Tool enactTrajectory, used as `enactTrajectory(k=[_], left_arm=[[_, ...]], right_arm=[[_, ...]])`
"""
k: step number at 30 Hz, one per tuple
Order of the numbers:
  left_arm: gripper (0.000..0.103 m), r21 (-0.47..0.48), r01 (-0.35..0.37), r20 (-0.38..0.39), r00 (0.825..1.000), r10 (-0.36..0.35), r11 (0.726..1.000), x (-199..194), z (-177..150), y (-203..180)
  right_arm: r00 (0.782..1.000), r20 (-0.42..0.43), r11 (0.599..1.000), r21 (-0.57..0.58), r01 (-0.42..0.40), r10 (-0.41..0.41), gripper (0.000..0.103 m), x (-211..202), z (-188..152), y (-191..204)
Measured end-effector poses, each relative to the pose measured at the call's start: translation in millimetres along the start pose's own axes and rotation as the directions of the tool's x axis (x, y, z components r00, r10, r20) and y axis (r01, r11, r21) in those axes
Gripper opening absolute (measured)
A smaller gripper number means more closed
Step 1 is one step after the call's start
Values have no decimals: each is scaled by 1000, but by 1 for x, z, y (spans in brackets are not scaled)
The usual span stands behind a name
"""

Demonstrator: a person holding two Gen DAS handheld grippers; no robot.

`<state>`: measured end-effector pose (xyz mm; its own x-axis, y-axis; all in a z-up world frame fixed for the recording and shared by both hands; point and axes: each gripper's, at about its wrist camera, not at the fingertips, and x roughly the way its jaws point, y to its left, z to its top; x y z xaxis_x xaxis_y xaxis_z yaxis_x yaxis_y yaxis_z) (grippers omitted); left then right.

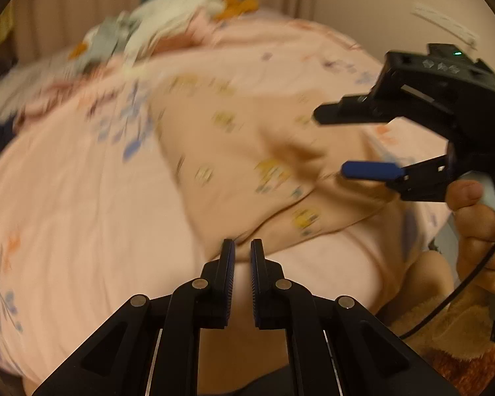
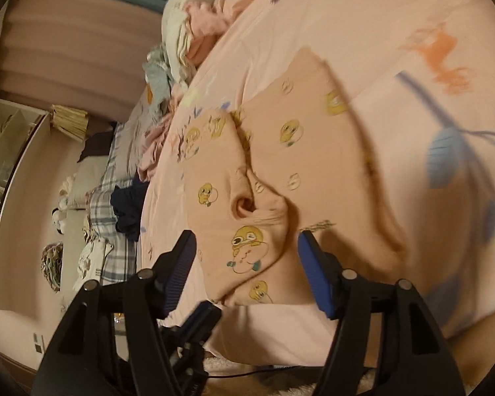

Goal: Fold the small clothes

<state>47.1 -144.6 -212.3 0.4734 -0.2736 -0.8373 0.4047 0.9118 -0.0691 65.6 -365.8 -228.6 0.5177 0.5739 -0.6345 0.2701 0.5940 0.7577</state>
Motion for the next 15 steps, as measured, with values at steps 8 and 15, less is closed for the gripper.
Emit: enactTrajectory(k=[8,15], left_arm=[[4,-82,44,-26,999,-46,996,14,4,6],[4,-78,23,-36,999,-26,997,14,3,8]], right_arm=[[997,-12,997,-9,74,-74,60,33,14,4],[998,11,995,-73,66,-66,35,47,12,15]])
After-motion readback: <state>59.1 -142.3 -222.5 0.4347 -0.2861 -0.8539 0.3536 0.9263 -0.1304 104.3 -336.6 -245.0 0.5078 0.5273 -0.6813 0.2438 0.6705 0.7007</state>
